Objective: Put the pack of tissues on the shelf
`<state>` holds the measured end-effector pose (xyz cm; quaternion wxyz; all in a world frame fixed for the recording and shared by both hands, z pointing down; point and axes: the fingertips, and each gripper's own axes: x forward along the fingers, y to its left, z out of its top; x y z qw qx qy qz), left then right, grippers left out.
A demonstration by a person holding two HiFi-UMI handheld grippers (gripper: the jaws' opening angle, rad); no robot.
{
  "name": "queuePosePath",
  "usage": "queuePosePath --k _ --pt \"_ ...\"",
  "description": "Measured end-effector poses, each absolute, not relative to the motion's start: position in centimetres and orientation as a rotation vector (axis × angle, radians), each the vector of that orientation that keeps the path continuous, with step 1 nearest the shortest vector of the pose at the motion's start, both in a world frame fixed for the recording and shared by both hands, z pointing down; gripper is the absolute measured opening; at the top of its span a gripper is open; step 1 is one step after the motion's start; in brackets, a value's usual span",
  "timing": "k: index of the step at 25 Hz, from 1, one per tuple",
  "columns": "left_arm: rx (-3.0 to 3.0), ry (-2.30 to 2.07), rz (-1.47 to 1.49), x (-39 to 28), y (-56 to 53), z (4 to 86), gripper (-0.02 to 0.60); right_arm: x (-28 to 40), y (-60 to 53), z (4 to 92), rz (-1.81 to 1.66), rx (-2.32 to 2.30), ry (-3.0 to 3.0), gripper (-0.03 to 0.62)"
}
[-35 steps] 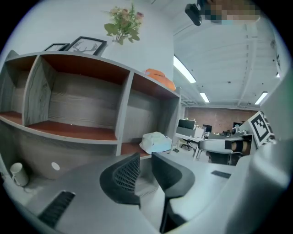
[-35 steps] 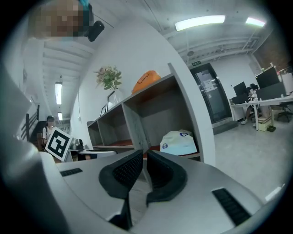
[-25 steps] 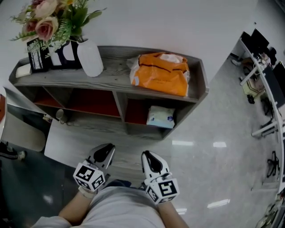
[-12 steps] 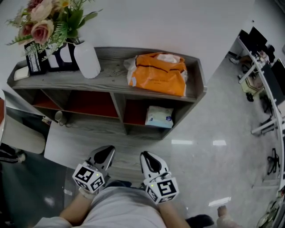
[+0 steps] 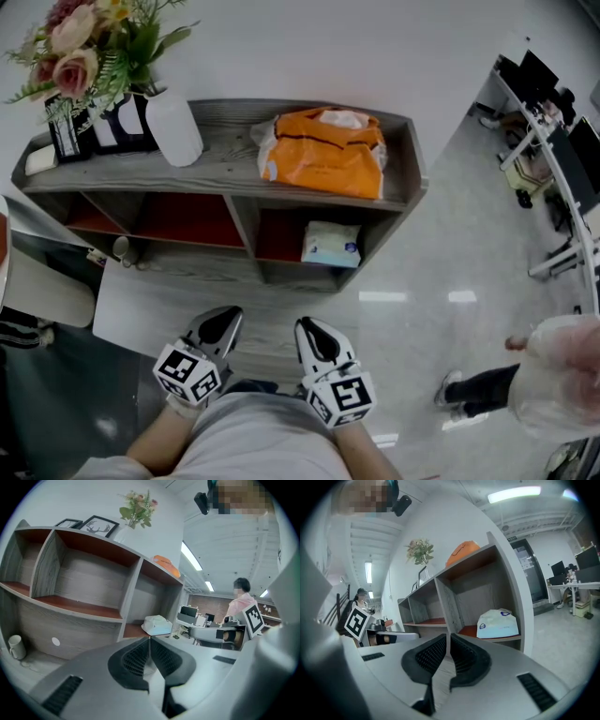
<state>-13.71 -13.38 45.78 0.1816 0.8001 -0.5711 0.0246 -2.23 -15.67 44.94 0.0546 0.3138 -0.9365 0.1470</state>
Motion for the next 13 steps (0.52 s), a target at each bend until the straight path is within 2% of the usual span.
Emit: queuePosePath --k 13 --pt "2.265 -1.603 0.097 -13.07 -12.78 45.91 0.026 -1.63 -15.38 44.75 0.449 0.963 -2.843 0.04"
